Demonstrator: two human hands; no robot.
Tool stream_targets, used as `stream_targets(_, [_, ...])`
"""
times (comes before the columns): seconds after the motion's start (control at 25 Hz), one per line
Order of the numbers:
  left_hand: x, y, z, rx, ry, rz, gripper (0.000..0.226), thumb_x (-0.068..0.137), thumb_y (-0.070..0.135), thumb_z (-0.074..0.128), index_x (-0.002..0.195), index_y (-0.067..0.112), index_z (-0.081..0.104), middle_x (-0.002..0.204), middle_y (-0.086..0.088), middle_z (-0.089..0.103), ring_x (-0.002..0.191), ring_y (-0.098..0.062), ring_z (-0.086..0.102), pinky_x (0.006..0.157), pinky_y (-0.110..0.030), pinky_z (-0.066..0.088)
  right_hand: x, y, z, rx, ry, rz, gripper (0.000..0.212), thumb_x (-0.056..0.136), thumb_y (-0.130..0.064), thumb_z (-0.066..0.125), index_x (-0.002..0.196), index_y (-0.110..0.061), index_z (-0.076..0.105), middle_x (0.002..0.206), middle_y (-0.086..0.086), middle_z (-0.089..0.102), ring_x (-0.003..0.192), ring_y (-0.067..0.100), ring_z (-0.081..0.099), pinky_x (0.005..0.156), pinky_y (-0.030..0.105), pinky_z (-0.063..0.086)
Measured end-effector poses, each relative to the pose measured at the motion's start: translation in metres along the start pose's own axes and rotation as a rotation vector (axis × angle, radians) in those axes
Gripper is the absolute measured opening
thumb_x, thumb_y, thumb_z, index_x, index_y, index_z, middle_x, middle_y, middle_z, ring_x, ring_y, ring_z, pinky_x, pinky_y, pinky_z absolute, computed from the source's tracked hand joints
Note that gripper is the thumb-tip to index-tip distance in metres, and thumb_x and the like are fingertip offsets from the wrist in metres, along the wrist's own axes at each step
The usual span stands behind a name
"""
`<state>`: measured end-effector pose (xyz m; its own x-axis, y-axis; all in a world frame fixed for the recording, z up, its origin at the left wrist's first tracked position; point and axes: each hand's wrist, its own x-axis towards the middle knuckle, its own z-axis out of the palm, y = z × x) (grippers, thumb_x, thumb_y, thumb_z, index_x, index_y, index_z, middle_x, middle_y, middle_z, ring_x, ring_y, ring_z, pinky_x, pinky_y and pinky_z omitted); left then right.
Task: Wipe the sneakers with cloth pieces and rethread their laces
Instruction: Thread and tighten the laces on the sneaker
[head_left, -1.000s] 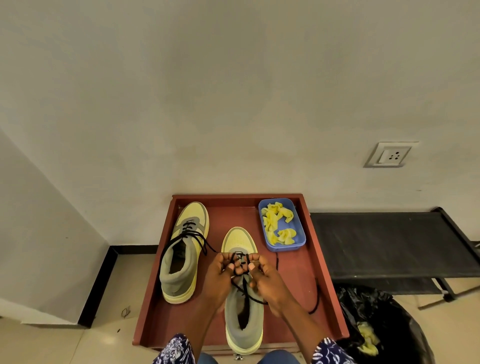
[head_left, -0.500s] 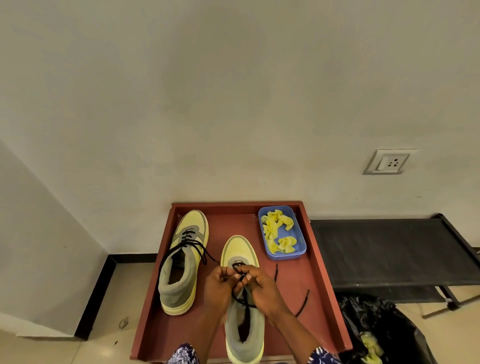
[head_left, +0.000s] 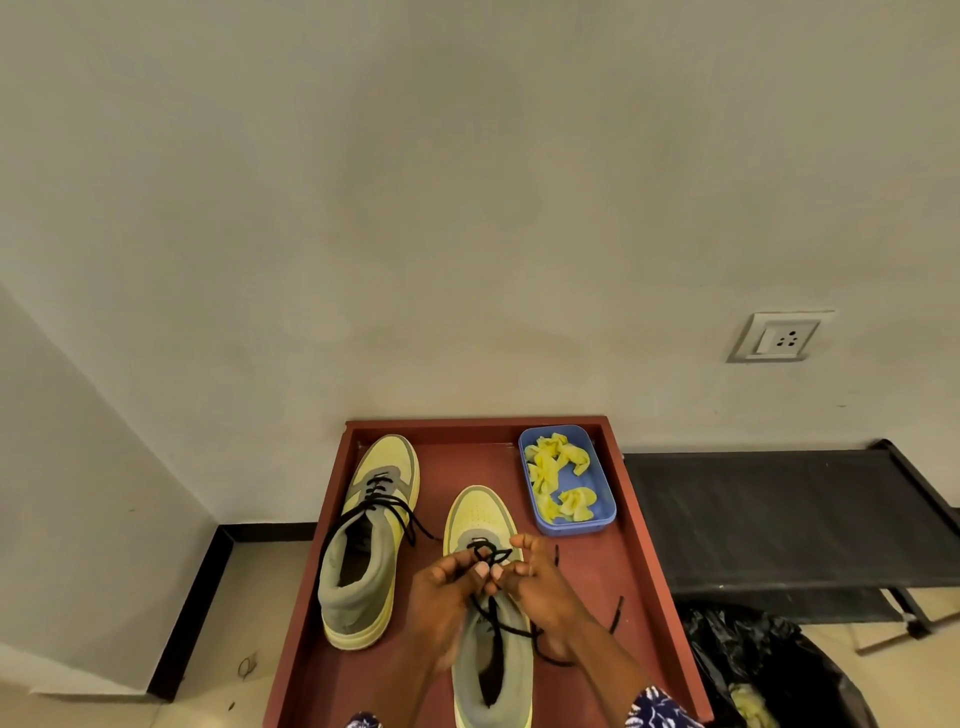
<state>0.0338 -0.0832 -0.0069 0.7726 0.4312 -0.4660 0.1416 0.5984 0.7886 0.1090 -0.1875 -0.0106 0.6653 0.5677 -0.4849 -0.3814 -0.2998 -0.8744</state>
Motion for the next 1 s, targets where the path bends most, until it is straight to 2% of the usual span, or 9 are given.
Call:
stream_targets(0.08, [0.001,0.001,0.000,0.060,-0.006,0.021,0.013,0.082,-0.010,0.056,0.092,-0.006,0.064,0.072,-0.015,0.067,0.059,-0.018,0.061,0.061,-0.025,0.056,0.002,-0.002,0.000,0.016,-0.034,0.006,0.034,0.090,-0.007,0.056,0.119,-0.019,0.041,0.083,0.009,0.061,0.072,0.012,0.062,0.064,0.017,0.050])
stream_targets(0.2, [0.003,0.003,0.000,0.163,-0.012,0.062,0.007,0.082,-0.004,0.062,0.084,0.000,0.067,0.073,-0.016,0.066,0.063,-0.020,0.059,0.063,-0.027,0.053,0.000,-0.004,0.002,-0.001,-0.039,-0.044,0.019,0.090,-0.004,0.055,0.106,-0.015,0.054,0.077,0.005,0.064,0.067,0.009,0.062,0.066,0.017,0.051])
stream_targets(0.36, [0.007,0.001,0.003,0.222,0.104,0.116,0.010,0.084,0.003,0.062,0.076,0.000,0.066,0.069,-0.017,0.065,0.062,-0.020,0.058,0.063,-0.030,0.049,0.002,0.002,0.007,-0.066,0.047,-0.082,0.005,0.090,-0.008,0.056,0.095,-0.010,0.056,0.083,0.007,0.066,0.069,0.006,0.062,0.065,0.016,0.049])
stream_targets(0.48, [0.012,-0.004,0.004,0.224,0.210,0.097,0.013,0.085,0.005,0.061,0.075,-0.002,0.063,0.065,-0.017,0.058,0.062,-0.022,0.051,0.061,-0.031,0.045,-0.002,0.006,0.008,-0.081,0.082,-0.109,0.002,0.091,-0.008,0.055,0.089,-0.010,0.056,0.076,0.002,0.061,0.053,-0.005,0.054,0.052,0.010,0.042])
stream_targets(0.56, [0.014,-0.006,0.003,0.217,0.248,0.072,0.012,0.085,0.004,0.061,0.076,-0.003,0.061,0.065,-0.016,0.057,0.061,-0.022,0.050,0.059,-0.031,0.045,-0.006,0.007,0.007,-0.093,0.070,-0.137,0.006,0.091,-0.008,0.055,0.086,-0.010,0.055,0.066,-0.004,0.054,0.042,-0.004,0.045,0.045,0.009,0.034])
stream_targets(0.68, [0.014,-0.007,0.004,0.288,0.296,0.097,0.011,0.082,0.004,0.066,0.080,0.001,0.056,0.068,-0.012,0.059,0.059,-0.019,0.054,0.056,-0.027,0.048,-0.008,0.009,0.004,-0.075,0.071,-0.159,0.007,0.090,-0.007,0.056,0.085,-0.011,0.057,0.058,-0.006,0.050,0.046,0.002,0.039,0.045,0.014,0.033])
stream_targets(0.8, [0.019,-0.006,0.002,0.555,0.360,0.173,0.020,0.078,0.011,0.071,0.073,0.015,0.051,0.066,-0.003,0.058,0.057,-0.015,0.055,0.056,-0.027,0.046,-0.006,0.012,0.002,-0.068,0.082,-0.168,0.005,0.090,-0.006,0.056,0.088,-0.010,0.058,0.060,-0.005,0.053,0.052,0.007,0.039,0.049,0.017,0.034])
stream_targets(0.92, [0.023,-0.004,0.002,0.764,0.299,0.200,0.015,0.080,0.023,0.069,0.068,0.016,0.063,0.065,-0.003,0.068,0.058,-0.015,0.061,0.061,-0.028,0.047,-0.005,0.011,0.001,-0.089,0.083,-0.182,0.006,0.091,-0.007,0.053,0.093,-0.009,0.059,0.070,0.001,0.057,0.060,0.011,0.042,0.056,0.024,0.038])
stream_targets(1.0, [0.022,-0.002,0.001,0.857,0.221,0.201,0.024,0.085,0.027,0.063,0.067,0.011,0.067,0.062,-0.004,0.067,0.055,-0.012,0.057,0.057,-0.025,0.042,-0.004,0.009,0.000,-0.125,0.104,-0.195,0.009,0.091,-0.008,0.053,0.090,-0.014,0.059,0.076,0.003,0.059,0.066,0.011,0.048,0.063,0.024,0.041])
